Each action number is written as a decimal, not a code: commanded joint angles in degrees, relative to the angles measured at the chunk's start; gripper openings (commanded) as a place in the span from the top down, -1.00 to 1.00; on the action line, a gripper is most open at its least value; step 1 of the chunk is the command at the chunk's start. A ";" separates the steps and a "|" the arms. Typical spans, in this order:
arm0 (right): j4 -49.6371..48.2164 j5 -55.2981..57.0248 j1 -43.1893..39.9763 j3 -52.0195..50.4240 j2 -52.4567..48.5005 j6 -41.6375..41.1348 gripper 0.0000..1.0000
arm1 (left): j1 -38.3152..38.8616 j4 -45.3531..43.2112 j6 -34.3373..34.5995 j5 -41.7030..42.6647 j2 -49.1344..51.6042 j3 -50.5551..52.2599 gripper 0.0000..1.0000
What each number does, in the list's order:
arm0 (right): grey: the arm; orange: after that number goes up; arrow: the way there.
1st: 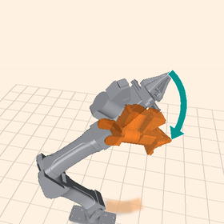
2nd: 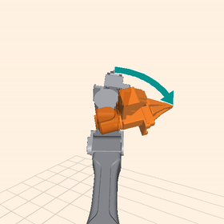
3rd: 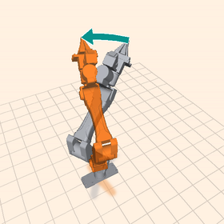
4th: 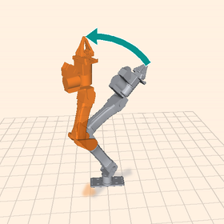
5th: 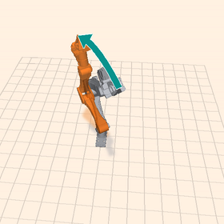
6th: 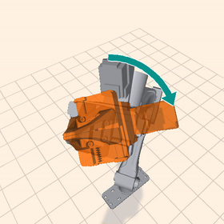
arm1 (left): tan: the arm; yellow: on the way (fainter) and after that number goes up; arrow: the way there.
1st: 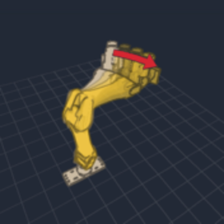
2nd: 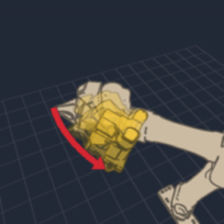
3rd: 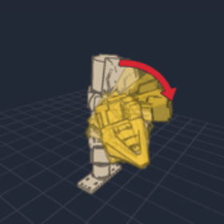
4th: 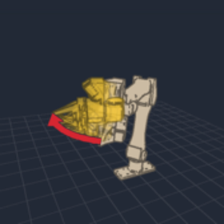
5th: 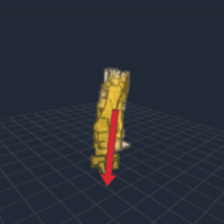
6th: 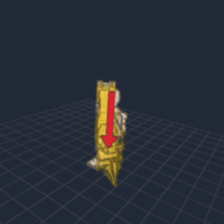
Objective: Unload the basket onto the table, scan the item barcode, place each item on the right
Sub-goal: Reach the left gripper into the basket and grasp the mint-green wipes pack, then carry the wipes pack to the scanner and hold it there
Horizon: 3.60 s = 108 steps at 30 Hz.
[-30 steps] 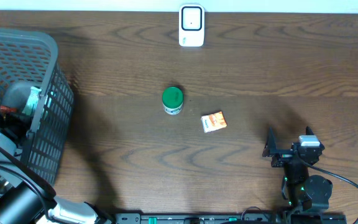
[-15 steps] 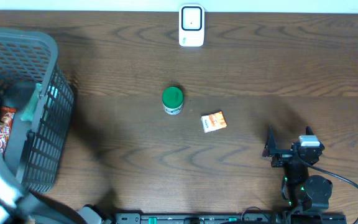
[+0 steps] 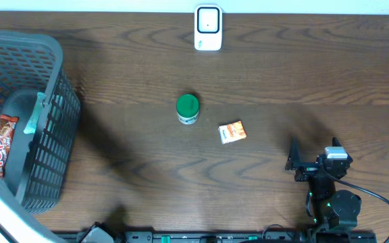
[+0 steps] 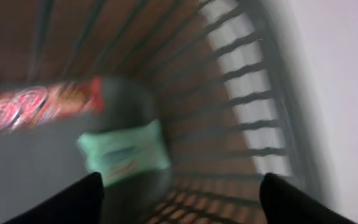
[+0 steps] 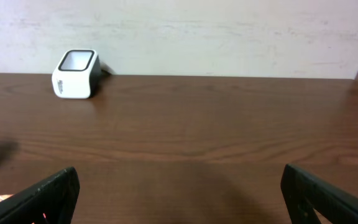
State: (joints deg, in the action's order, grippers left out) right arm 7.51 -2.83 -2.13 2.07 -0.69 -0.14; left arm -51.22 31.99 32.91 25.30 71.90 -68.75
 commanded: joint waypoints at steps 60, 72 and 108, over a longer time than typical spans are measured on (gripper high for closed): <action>0.00 -0.09 0.35 -0.20 0.31 0.66 -0.99 | 13.27 -4.61 -0.70 -4.83 42.77 0.00 0.86; 0.00 -0.09 0.35 -0.22 0.31 0.66 -0.99 | 6.21 1.44 -0.90 -5.07 9.51 -1.57 0.85; -0.02 -0.09 0.35 -0.20 0.31 0.66 -0.99 | 70.97 0.57 -35.12 -23.21 -2.62 -1.57 0.86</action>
State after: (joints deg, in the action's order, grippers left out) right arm 7.51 -2.83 -2.13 2.07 -0.69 -0.14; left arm 15.38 32.08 2.61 18.06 67.81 -69.93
